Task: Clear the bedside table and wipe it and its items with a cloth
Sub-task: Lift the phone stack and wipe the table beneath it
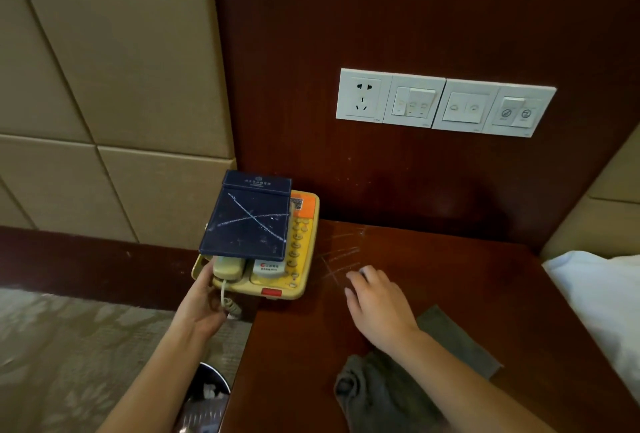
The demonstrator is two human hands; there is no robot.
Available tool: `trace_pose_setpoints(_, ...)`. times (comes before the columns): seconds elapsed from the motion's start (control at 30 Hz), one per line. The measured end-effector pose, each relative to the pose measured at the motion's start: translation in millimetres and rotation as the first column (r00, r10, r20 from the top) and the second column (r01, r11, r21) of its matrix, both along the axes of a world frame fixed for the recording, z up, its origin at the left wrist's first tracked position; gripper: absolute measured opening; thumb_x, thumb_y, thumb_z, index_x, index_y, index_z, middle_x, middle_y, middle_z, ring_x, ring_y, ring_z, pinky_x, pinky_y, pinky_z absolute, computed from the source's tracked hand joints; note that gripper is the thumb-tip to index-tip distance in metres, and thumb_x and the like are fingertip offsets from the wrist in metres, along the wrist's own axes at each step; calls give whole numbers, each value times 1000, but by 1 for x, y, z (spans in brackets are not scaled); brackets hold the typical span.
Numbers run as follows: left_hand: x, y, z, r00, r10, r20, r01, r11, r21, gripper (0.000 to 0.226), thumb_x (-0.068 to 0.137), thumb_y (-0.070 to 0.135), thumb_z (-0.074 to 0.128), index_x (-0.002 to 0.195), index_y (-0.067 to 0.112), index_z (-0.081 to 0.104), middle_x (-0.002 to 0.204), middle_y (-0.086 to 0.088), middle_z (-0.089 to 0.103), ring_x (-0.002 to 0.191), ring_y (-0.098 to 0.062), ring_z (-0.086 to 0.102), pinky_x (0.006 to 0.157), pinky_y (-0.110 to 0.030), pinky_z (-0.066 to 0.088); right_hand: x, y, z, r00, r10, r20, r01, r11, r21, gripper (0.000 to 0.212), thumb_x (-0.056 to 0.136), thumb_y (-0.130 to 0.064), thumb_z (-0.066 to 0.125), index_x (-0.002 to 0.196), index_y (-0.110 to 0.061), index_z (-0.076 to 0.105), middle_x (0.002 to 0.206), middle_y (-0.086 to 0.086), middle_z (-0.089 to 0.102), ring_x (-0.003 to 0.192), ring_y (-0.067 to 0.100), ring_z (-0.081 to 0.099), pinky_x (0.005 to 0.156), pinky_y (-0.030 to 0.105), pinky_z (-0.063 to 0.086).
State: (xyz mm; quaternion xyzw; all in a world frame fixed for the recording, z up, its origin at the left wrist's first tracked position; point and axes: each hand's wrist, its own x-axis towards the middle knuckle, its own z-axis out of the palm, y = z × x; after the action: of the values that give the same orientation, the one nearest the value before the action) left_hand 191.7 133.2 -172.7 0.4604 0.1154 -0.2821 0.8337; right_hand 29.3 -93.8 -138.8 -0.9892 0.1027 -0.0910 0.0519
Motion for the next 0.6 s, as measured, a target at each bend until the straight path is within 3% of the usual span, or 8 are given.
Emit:
trace_pose_setpoints(0.17, -7, 13, 16, 997, 81, -17, -81, 997, -10, 29, 88, 41, 57, 89, 12, 63, 65, -3, 68, 56, -14, 67, 51, -25, 56, -34, -1, 7, 987, -125, 103, 129, 991, -31, 31, 99, -34, 38, 122, -16, 50, 112, -1, 52, 98, 15, 54, 76, 27, 47)
trace_pose_setpoints(0.23, -11, 18, 22, 994, 109, -14, -109, 994, -2, 29, 89, 41, 57, 92, 13, 63, 68, -3, 69, 61, -14, 67, 55, -25, 55, -54, 6, 7, 950, -290, 116, 288, 957, 33, 32, 96, -42, 44, 116, -18, 49, 106, -3, 52, 95, 13, 54, 77, 27, 47)
trace_pose_setpoints(0.27, -14, 21, 25, 992, 128, -10, -128, 992, -3, 28, 89, 41, 56, 93, 14, 62, 70, -3, 68, 63, -14, 66, 58, -27, 55, -64, 13, 4, 925, -376, 52, 371, 925, 86, 39, 95, -48, 41, 120, -19, 46, 112, -3, 50, 103, 14, 52, 84, 29, 46)
trace_pose_setpoints(0.33, -16, 25, 27, 987, 162, -9, -162, 987, 7, 28, 88, 43, 56, 93, 16, 63, 71, -2, 67, 64, -13, 64, 58, -27, 51, -83, 29, -7, 875, -447, -185, 468, 879, 90, 55, 95, -57, 29, 136, -20, 33, 137, 2, 39, 128, 19, 38, 104, 37, 36)
trace_pose_setpoints(0.4, -16, 29, 31, 986, 167, 2, -167, 986, 9, 30, 88, 43, 56, 80, 17, 69, 60, 1, 66, 53, -9, 64, 48, -21, 49, -90, 43, -15, 822, -453, -344, 509, 856, 89, 67, 96, -58, 22, 149, -17, 17, 157, 6, 14, 144, 23, 13, 116, 42, 15)
trace_pose_setpoints(0.47, -16, 30, 35, 988, 150, 28, -150, 989, 8, 36, 89, 41, 56, 66, 17, 70, 53, 3, 62, 46, -7, 60, 44, -18, 47, -88, 48, -20, 799, -462, -385, 523, 850, 66, 74, 96, -58, 15, 152, -12, 1, 159, 9, -6, 147, 25, -5, 118, 46, 0)
trace_pose_setpoints(0.6, -9, 36, 37, 988, 137, 66, -138, 990, 24, 27, 88, 41, 57, 79, 16, 62, 61, 2, 61, 54, -9, 58, 49, -22, 48, -69, 26, -23, 837, -405, -368, 447, 894, 35, 75, 96, -58, 10, 151, -11, -9, 158, 11, -15, 146, 26, -15, 117, 51, -7)
